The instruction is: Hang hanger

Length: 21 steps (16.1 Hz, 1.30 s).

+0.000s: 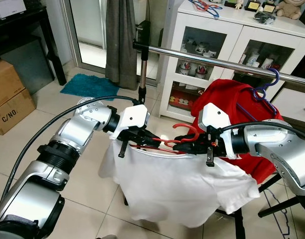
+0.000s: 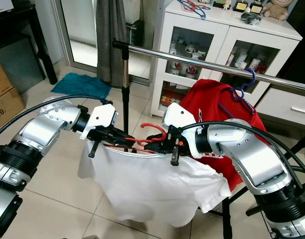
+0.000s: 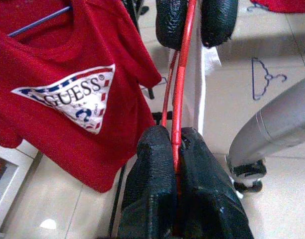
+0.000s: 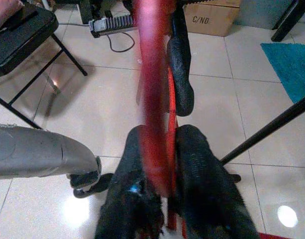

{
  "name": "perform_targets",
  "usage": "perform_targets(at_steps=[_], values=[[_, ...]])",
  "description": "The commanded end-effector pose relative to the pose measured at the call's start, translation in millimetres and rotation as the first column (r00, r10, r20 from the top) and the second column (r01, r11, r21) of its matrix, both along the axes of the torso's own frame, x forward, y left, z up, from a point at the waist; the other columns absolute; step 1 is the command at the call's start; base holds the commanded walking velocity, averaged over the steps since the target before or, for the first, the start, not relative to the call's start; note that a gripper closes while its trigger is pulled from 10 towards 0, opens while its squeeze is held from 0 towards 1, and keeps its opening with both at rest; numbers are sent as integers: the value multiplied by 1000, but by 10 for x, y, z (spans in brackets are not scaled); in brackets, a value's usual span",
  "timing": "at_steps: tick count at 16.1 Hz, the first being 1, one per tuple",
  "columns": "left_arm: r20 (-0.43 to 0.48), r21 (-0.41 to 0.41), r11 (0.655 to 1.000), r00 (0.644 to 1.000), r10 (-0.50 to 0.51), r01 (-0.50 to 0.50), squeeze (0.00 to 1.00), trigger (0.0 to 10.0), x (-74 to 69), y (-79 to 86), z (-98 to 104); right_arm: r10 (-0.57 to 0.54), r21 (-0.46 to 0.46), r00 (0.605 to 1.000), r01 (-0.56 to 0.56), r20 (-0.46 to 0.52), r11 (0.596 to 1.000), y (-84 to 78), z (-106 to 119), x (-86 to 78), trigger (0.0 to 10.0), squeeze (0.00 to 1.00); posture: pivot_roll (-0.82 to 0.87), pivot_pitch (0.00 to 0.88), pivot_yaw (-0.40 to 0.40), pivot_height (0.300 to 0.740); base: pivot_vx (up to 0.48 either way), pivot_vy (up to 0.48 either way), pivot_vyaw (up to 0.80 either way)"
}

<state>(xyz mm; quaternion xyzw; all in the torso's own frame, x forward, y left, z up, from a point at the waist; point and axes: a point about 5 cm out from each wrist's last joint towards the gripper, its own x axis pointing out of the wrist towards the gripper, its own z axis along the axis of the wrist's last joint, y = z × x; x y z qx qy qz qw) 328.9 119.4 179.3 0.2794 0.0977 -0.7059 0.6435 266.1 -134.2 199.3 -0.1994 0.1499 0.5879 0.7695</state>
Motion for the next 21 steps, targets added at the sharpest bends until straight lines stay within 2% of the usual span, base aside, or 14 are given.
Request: perform_targets(at_steps=[1, 3, 4, 6, 8, 11, 13, 15, 16, 17, 21], values=[[34, -54, 998, 999, 17, -15, 0, 0, 10, -21, 102, 10, 29, 1000, -11, 29, 1000, 10, 89, 6, 10000, 1000, -62, 0, -69, 740, 0, 0, 0], [18, -58, 997, 999, 43, -42, 0, 0, -18, 63, 64, -2, 72, 998, -2, 61, 997, 8, 111, 18, 10000, 1000, -56, 0, -67, 740, 0, 0, 0], [4, -56, 996, 998, 63, -63, 0, 0, -37, 134, 40, -15, 128, 997, 5, 79, 992, -20, 139, 17, 10000, 1000, -48, 0, -68, 740, 0, 0, 0], [-2, -52, 995, 997, 82, -82, 0, 0, -51, 198, 28, -30, 161, 997, 19, 70, 987, -62, 150, 8, 10000, 1000, -46, 0, -68, 740, 0, 0, 0], [-30, -30, 994, 994, 106, -107, 0, 0, -109, 359, 6, -90, 199, 992, 72, 83, 977, -222, 155, 27, 10000, 1000, -44, 0, -69, 740, 0, 0, 0], [-46, -2, 990, 989, 144, -144, 0, 0, -181, 577, 32, -190, 194, 977, 168, 100, 966, -551, 69, 35, 10000, 1000, -39, 0, -79, 740, 0, 0, 0], [-44, 2, 987, 986, 162, -162, 0, 0, -201, 646, 59, -215, 188, 974, 198, 76, 962, -622, 5, 19, 10000, 1000, -36, 0, -82, 740, 0, 0, 0], [-40, -4, 980, 979, 199, -199, 0, 0, -242, 745, 118, -268, 153, 963, 259, 41, 954, -701, -180, 29, 10000, 1000, -32, 0, -91, 740, 0, 0, 0], [-35, -7, 978, 977, 210, -211, 0, 0, -255, 774, 146, -270, 128, 963, 264, 28, 956, -712, -284, 22, 10000, 945, -26, 0, -99, 740, 0, 0, 0], [-30, -7, 975, 975, 221, -222, 0, 0, -262, 801, 162, -267, 113, 964, 264, 14, 958, -704, -366, 13, 10000, 0, -24, 0, -102, 740, 0, 0, 0], [-26, 7, 969, 969, 246, -246, 0, 0, -273, 850, 165, -280, 95, 959, 282, -38, 955, -700, -497, 21, 10000, 0, -18, 0, -107, 740, 0, 0, 0]])
